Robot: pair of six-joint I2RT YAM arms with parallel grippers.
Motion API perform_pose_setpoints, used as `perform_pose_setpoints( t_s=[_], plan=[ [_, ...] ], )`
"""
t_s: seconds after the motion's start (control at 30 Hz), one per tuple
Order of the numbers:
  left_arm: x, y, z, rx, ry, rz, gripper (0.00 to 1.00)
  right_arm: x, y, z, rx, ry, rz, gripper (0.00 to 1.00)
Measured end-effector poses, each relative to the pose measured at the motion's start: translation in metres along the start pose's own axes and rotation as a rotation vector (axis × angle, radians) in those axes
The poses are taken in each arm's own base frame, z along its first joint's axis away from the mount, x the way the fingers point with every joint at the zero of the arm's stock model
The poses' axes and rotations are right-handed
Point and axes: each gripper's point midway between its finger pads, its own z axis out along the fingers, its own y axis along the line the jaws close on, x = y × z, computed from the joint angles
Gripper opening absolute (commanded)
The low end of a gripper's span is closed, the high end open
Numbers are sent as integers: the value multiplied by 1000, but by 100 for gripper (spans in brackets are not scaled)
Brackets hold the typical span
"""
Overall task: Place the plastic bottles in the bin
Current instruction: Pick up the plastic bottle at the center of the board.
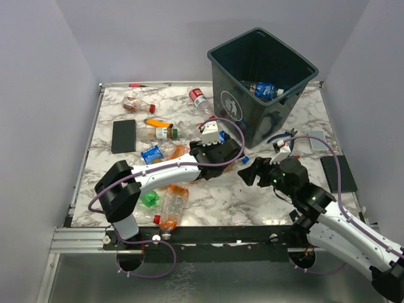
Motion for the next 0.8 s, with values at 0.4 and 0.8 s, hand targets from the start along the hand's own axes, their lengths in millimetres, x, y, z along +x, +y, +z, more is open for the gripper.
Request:
perform_pose_setpoints(
  t_s=[0.4,0.8],
  plan=[
    [37,-34,33,48,149,-36,98,-5,-4,-27,8,-40,28,82],
    [63,-31,71,12,255,-116,76,-19,0,-55,-17,-104,49,82]
  ],
)
